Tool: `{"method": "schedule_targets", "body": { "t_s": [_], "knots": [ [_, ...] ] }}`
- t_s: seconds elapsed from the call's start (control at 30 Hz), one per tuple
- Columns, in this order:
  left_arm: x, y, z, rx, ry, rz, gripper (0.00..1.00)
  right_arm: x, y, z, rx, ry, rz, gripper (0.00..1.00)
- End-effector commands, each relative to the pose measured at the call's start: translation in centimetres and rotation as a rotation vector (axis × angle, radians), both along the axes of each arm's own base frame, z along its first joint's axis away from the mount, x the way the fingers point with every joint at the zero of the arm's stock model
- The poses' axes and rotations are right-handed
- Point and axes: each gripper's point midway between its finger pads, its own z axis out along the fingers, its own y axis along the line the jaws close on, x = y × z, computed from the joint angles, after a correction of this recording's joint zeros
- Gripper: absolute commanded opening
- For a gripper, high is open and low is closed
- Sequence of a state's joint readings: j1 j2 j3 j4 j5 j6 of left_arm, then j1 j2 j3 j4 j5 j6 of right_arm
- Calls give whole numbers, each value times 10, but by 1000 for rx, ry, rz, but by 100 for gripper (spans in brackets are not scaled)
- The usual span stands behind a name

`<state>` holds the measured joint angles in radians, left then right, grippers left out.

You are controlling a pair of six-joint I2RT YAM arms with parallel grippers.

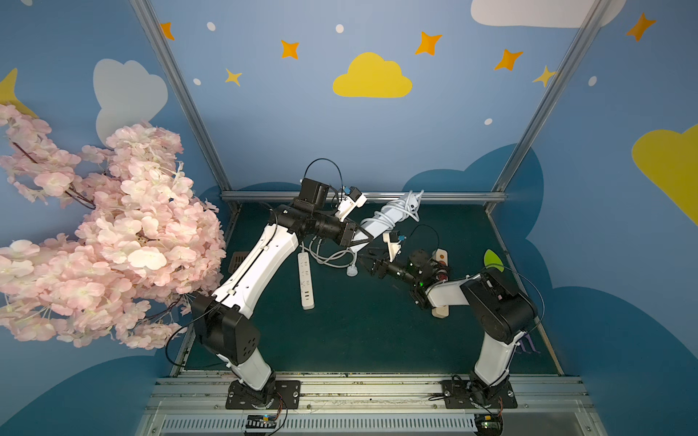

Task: Wrap the cord around the power strip
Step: Wrap the power cord around the power strip, then place the power strip at the center of the board.

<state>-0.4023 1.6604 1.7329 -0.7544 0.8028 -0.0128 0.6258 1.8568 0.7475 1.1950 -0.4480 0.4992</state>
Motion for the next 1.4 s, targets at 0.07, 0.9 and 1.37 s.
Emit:
{"method": "schedule_targets", "body": {
  "t_s": [0.07, 0.9, 1.37],
  "knots": [
    [3, -12, 26, -59, -74, -30, 3, -2, 5, 19, 51, -66, -33, 76],
    [34, 13, -4, 174, -160, 143, 2, 34, -31, -15, -69, 130, -212, 0],
    [59, -20, -171, 514, -177, 469, 3, -1, -154, -28, -394, 740, -267, 0]
  ]
}}
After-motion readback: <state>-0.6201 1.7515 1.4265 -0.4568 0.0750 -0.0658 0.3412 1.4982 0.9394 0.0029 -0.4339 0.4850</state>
